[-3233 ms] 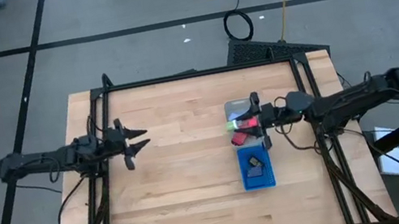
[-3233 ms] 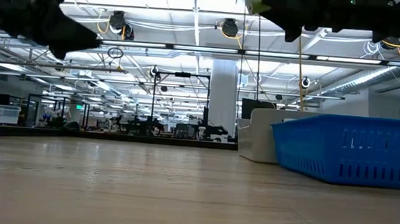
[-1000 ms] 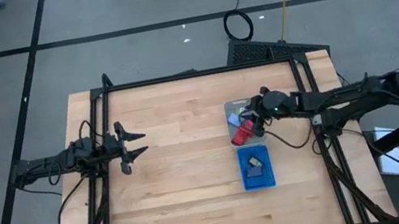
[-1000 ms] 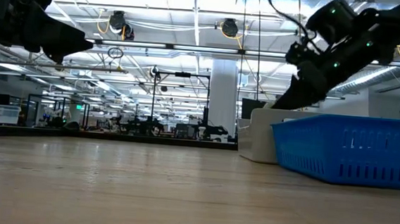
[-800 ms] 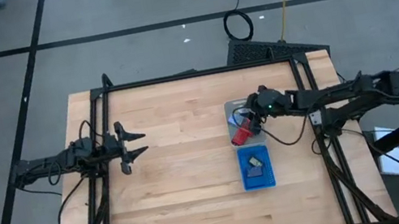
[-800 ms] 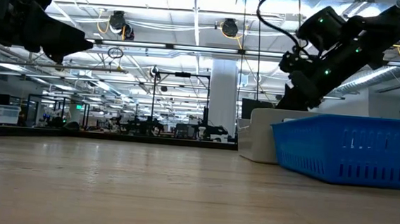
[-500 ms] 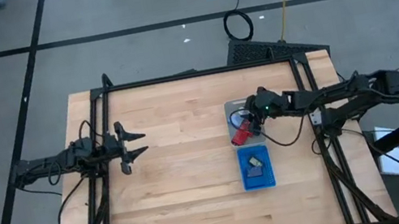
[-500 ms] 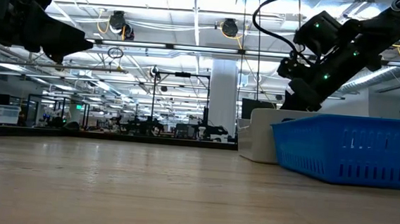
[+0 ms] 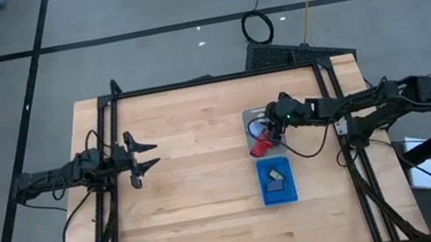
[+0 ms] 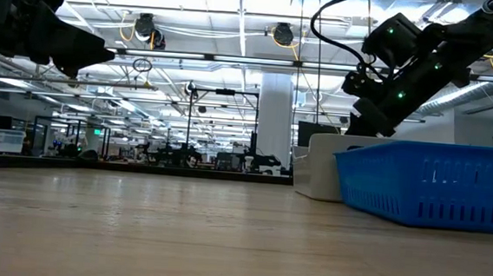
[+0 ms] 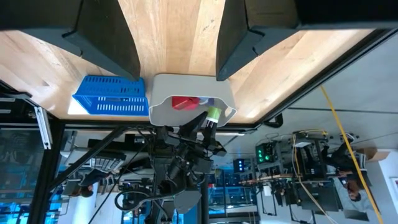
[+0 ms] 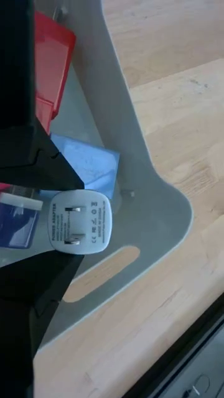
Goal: Pick & Place Office items
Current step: Put the green charger adapter into the gray bin
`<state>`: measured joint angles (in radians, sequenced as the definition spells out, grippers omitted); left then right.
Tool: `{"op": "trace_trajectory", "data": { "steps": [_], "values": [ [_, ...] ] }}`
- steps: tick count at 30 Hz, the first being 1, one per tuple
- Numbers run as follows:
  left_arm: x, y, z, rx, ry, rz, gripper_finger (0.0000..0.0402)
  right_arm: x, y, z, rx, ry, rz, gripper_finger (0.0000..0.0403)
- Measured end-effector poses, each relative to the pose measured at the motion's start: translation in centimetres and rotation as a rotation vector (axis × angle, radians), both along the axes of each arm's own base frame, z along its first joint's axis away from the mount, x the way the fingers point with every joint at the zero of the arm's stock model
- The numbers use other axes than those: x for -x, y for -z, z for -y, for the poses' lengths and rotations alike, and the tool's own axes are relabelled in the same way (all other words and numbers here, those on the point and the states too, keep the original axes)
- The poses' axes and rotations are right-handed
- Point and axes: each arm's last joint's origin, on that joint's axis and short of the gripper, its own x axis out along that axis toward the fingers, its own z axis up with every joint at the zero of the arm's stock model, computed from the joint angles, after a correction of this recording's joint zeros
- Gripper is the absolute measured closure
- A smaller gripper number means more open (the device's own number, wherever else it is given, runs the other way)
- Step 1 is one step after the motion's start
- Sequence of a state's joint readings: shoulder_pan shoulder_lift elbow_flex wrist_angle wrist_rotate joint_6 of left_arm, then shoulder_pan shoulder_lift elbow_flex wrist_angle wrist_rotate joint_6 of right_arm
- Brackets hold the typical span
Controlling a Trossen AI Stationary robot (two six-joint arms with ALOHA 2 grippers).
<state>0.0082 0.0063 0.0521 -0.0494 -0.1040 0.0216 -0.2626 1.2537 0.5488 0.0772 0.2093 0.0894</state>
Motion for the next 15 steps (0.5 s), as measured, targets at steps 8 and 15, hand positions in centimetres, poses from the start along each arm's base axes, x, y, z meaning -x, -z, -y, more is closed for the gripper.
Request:
{"op": "trace_trajectory", "data": {
  "steps": [8, 15],
  "values": [
    [0.00, 0.00, 0.00, 0.000, 0.000, 0.000, 0.0188, 0.00, 0.00, -0.01, -0.007, 0.006, 0.004, 0.0251],
    [0.00, 0.00, 0.00, 0.000, 0.000, 0.000, 0.0188, 0.00, -0.02, -0.01, -0.007, 0.006, 0.006, 0.0225]
  ]
}}
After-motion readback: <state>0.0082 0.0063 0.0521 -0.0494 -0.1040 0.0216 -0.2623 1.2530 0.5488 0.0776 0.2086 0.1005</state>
